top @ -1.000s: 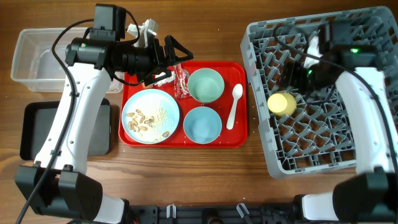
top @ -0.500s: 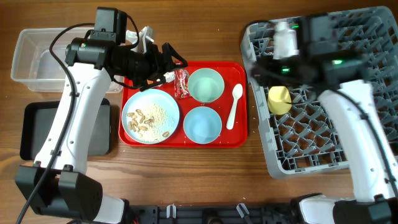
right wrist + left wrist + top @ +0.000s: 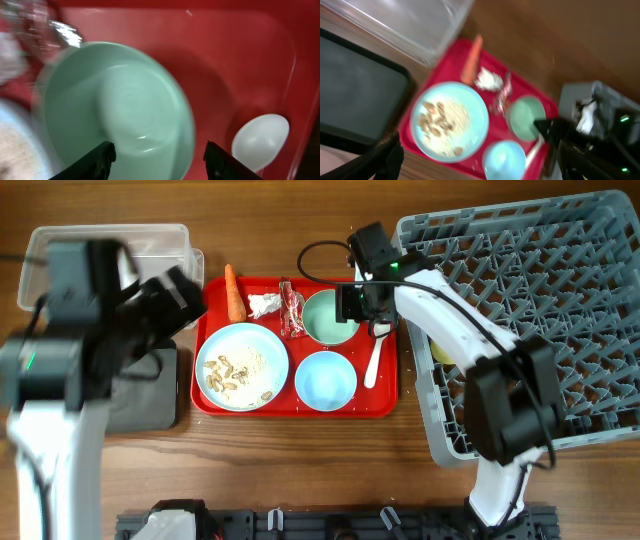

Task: Sort waste into correct bins and load items into the dishwasher rack
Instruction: 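Place the yellow cup in the dish rack with the right gripper, then grasp the mint bowl on the tray with the right gripper, then place the mint bowl upside down in the dish rack, then grasp the light-blue bowl on the tray with the right gripper, then place the light-blue bowl in the dish rack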

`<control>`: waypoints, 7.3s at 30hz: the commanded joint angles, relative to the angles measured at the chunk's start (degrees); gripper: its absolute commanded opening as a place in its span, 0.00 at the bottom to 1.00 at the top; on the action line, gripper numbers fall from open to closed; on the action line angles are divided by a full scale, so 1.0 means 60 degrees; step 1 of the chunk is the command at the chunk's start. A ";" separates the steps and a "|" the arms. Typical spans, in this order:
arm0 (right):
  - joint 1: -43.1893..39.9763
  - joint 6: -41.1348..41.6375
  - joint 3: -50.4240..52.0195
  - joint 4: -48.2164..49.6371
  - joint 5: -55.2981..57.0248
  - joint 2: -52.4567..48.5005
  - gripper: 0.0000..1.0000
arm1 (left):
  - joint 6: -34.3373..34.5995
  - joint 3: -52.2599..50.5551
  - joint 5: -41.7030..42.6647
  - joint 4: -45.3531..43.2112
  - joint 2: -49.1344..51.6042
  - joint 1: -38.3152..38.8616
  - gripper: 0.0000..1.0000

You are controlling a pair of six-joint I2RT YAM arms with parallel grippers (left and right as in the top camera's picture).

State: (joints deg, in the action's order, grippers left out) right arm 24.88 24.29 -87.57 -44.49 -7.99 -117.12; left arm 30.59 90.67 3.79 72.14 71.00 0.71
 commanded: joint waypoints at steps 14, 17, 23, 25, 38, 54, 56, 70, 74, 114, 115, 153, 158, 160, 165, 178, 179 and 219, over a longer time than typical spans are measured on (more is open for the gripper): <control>-0.0608 0.0062 -0.0237 -0.1133 0.2433 0.2269 0.04 | 0.0339 0.0033 -0.2357 -0.0087 -0.1071 -0.0084 1.00; -0.1042 0.0204 -0.0237 -0.1523 0.5020 0.3781 0.04 | 0.0339 0.0033 -0.2357 -0.0084 -0.1064 -0.0084 1.00; -0.2044 0.0178 -0.0211 -0.1566 0.9854 0.4765 0.04 | 0.0339 0.0033 -0.2357 -0.0084 -0.1064 -0.0084 1.00; -0.2441 -0.0153 -0.0117 -0.1355 1.0415 0.4554 0.04 | 0.0339 0.0033 -0.2357 -0.0084 -0.1064 -0.0084 1.00; -0.3912 -0.3632 0.0149 0.1140 1.1030 0.1472 0.04 | 0.0339 0.0033 -0.2357 -0.0084 -0.1064 -0.0084 1.00; -0.2524 -0.4302 0.0153 0.0710 1.0633 0.0433 0.11 | 0.0339 0.0033 -0.2357 -0.0084 -0.1064 -0.0084 1.00; -0.2259 -0.4288 0.0149 0.0514 1.0630 0.0437 0.42 | 0.0339 0.0033 -0.2357 -0.0087 -0.1064 -0.0084 1.00; -0.1122 -0.2980 -0.0157 -0.1563 0.5570 0.3173 0.64 | 0.0339 0.0033 -0.2357 -0.0084 -0.1064 -0.0084 1.00; -0.1122 -0.2940 -0.0157 -0.1752 0.4419 0.3759 0.63 | 0.0339 0.0033 -0.2357 -0.0084 -0.1064 -0.0084 1.00; -0.0630 -0.1005 0.1497 -0.0688 0.4900 0.4360 0.04 | 0.0339 0.0033 -0.2357 -0.0084 -0.1064 -0.0084 1.00; -0.0834 -0.0991 0.1497 -0.0670 0.5737 0.4623 0.04 | 0.0339 0.0033 -0.2357 -0.0084 -0.1064 -0.0084 1.00; -0.4736 -0.6091 0.1552 0.4892 1.2892 0.1220 0.04 | 0.0339 0.0033 -0.2357 -0.0084 -0.1064 -0.0084 1.00; -0.4670 -0.6251 0.1552 0.4830 1.2888 0.0863 0.04 | 0.0339 0.0033 -0.2357 -0.0084 -0.1064 -0.0084 1.00; -0.4637 -0.6298 0.1552 0.4830 1.2892 0.0831 0.04 | 0.0339 0.0033 -0.2357 -0.0084 -0.1064 -0.0084 1.00; -0.4084 -0.6532 0.1548 0.4834 1.2896 0.0914 0.09 | 0.0339 0.0033 -0.2357 -0.0084 -0.1064 -0.0084 1.00; -0.2142 -0.6466 0.1523 0.3854 1.0411 0.3315 0.86 | 0.0339 0.0033 -0.2357 -0.0084 -0.1064 -0.0084 1.00; -0.1923 -0.6189 0.1523 0.3395 0.9133 0.3785 0.83 | 0.0339 0.0033 -0.2357 -0.0084 -0.1064 -0.0084 1.00; 0.0197 0.0197 0.1759 -0.0634 0.1144 0.0481 0.10 | 0.0339 0.0033 -0.2357 -0.0084 -0.1064 -0.0084 1.00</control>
State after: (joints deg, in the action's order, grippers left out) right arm 26.20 33.01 -75.90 -48.49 -1.65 -114.89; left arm 32.08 90.72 -9.21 71.83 64.58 0.56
